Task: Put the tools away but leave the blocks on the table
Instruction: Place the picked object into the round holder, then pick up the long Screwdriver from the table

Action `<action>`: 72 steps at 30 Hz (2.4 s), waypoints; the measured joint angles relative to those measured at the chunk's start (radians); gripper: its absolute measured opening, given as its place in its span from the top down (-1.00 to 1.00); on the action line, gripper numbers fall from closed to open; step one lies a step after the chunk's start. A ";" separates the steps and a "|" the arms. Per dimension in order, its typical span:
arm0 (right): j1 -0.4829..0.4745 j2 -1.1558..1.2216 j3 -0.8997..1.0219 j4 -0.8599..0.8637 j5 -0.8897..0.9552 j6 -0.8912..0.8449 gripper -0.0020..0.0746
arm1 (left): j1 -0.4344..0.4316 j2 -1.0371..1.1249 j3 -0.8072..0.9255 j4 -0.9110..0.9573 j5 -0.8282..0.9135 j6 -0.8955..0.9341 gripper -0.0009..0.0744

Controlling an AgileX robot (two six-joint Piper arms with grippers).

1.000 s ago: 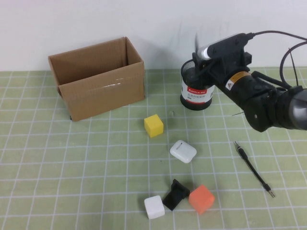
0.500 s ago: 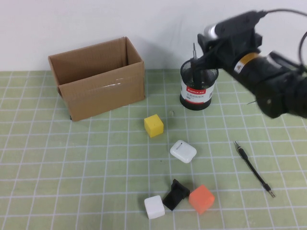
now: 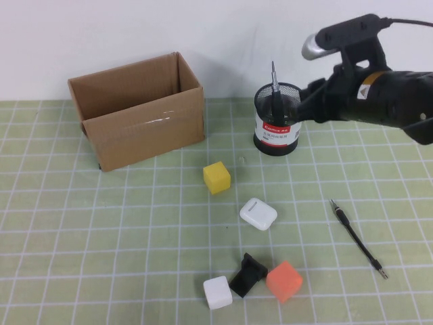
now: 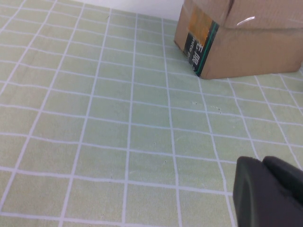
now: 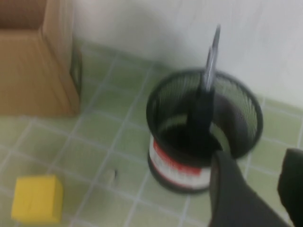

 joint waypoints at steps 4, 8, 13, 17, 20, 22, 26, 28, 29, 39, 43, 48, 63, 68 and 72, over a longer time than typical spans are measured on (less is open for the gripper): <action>0.000 -0.070 0.000 -0.048 0.086 0.004 0.44 | 0.000 0.000 0.000 0.000 0.000 0.000 0.99; 0.000 -0.134 0.000 -0.146 0.211 0.004 0.44 | 0.000 0.000 0.000 0.000 0.000 0.000 0.99; -0.002 -0.164 0.000 -0.192 0.404 0.054 0.44 | 0.000 0.000 0.000 0.000 0.000 0.000 0.99; -0.002 -0.137 0.004 -0.212 0.603 0.080 0.44 | 0.000 0.000 0.000 0.000 0.000 0.000 0.99; -0.002 -0.110 0.042 -0.213 0.656 0.081 0.44 | 0.000 0.000 0.000 0.000 0.000 0.000 0.99; -0.002 -0.084 0.072 -0.201 0.659 0.082 0.44 | 0.000 0.000 0.000 0.000 0.000 0.000 0.99; 0.000 -0.020 0.095 -0.146 0.642 0.084 0.43 | 0.000 0.000 0.000 0.000 0.000 0.000 0.99; 0.000 0.007 0.095 -0.129 0.620 0.084 0.39 | 0.000 0.000 0.000 0.000 0.000 0.000 0.99; 0.000 0.024 0.095 -0.127 0.612 0.084 0.36 | 0.000 0.000 0.000 0.000 0.000 0.000 0.99; 0.000 0.185 0.070 -0.127 0.578 0.084 0.23 | 0.000 0.000 0.000 0.000 0.000 0.000 0.99; 0.000 0.255 0.015 -0.127 0.568 0.072 0.23 | 0.000 0.000 0.000 0.000 0.000 0.000 0.99; 0.000 0.341 -0.058 -0.119 0.581 0.072 0.23 | 0.000 0.000 0.000 0.000 0.000 0.000 0.99; 0.000 0.314 -0.180 -0.154 0.661 0.182 0.85 | 0.000 0.000 0.000 0.000 0.000 0.000 0.99; 0.000 0.223 -0.277 -0.156 0.662 0.182 0.85 | 0.000 0.000 0.000 0.000 0.000 0.000 0.99; 0.000 0.165 -0.320 -0.191 0.543 0.180 0.85 | 0.000 0.000 0.000 0.000 0.000 0.000 0.99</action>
